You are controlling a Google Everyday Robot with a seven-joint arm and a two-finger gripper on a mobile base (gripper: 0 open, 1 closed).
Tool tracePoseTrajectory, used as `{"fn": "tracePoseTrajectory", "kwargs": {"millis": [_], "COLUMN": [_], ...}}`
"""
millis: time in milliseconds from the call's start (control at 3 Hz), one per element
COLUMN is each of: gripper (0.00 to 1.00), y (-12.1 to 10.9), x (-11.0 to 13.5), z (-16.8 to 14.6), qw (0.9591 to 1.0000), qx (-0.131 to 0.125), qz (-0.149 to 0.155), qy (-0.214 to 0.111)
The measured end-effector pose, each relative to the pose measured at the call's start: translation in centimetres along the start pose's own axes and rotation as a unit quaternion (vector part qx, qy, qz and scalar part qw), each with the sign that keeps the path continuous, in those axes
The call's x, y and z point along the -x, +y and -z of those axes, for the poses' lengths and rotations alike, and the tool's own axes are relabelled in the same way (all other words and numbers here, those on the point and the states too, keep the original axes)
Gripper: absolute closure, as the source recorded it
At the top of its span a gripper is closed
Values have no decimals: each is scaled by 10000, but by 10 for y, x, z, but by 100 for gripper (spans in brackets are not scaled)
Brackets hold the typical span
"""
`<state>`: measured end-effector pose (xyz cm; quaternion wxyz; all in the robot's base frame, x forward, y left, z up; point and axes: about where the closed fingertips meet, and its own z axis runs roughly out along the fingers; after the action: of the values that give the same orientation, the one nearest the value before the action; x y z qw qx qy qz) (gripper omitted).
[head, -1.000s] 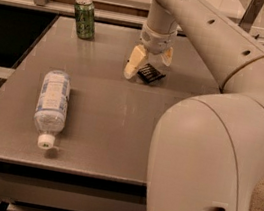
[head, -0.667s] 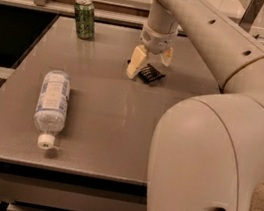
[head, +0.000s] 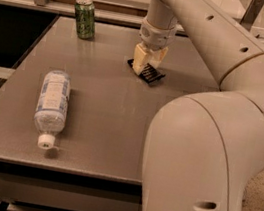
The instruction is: Pick rxbar chocolate
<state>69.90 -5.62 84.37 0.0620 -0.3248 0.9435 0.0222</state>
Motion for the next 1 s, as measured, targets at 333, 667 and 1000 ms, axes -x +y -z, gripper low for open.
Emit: {"fn": "tracePoseTrajectory", "kwargs": {"millis": [333, 667, 1000], "gripper": [100, 100, 100], "y": [0, 0, 2], "x": [0, 4, 3], "z": [1, -1, 7], "qw": [10000, 10000, 9999], "qx": [0, -18, -131], "qz": [-1, 1, -30], "qy": [0, -66, -88]}}
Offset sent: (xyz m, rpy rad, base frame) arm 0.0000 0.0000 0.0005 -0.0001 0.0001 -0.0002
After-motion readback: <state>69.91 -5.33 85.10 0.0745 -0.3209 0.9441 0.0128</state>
